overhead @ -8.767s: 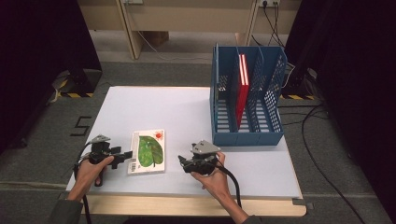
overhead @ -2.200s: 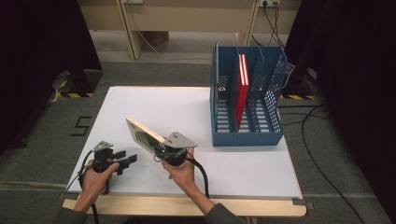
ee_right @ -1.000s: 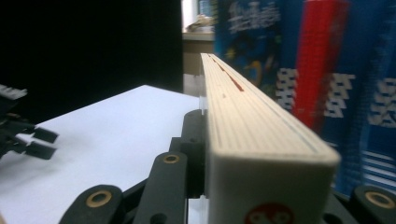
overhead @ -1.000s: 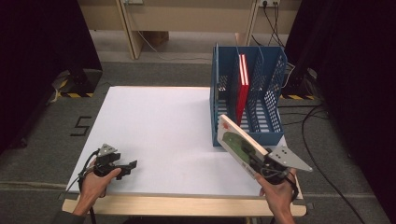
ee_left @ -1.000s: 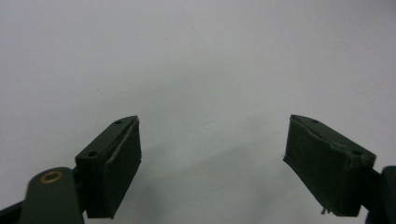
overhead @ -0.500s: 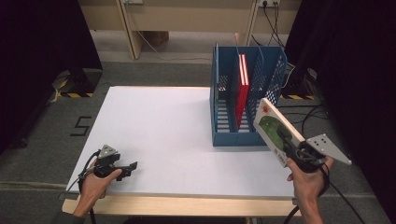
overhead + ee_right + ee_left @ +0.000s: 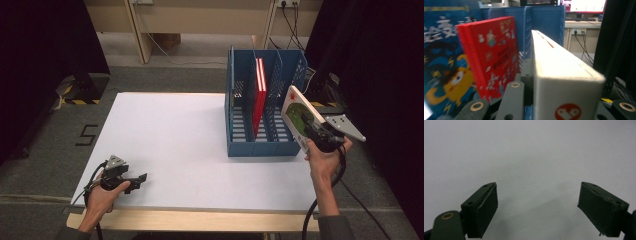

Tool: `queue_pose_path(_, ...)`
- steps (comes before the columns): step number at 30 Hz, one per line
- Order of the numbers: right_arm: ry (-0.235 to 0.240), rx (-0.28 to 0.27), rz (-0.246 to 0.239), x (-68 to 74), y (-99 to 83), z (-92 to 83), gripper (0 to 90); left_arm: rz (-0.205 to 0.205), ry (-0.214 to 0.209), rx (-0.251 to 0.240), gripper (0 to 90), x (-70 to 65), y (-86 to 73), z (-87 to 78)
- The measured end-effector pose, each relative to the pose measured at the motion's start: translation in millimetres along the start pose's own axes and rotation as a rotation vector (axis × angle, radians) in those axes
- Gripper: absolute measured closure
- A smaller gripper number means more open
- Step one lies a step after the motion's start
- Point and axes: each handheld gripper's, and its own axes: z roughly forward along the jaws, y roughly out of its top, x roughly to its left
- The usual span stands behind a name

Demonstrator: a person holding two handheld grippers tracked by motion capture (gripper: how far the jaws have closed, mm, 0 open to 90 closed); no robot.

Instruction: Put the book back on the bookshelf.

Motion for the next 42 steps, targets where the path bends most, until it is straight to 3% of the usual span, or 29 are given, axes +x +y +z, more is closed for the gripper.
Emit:
queue_pose_path(8, -0.06, 0.007, -0.001, 2.7, 6.4, 48.5, 76.2, -0.003, -0.001, -0.004, 15.3, 0.7, -0.5, 0.3)
queue_pose_path(21, -0.103, 0.029, 0.042, 11.7, -10.8, 112.6, 76.2, -0.006, -0.004, -0.005, 15.3, 1.1, -0.8, -1.1)
queue_pose_path(29, -0.095, 0.06, -0.005, 20.8, -20.5, 131.5, 76.1, -0.006, -0.005, -0.001, 15.3, 0.4, -1.8, -0.8)
queue_pose_path(34, -0.094, 0.067, 0.007, 20.8, -25.9, 132.8, 76.1, -0.005, -0.005, -0.004, 15.3, 0.3, -1.7, -1.4)
queue_pose_path(42, -0.078, 0.147, 0.041, 18.0, -36.6, 137.8, 75.0, -0.006, -0.005, -0.002, 15.3, -0.2, -1.8, -0.6)
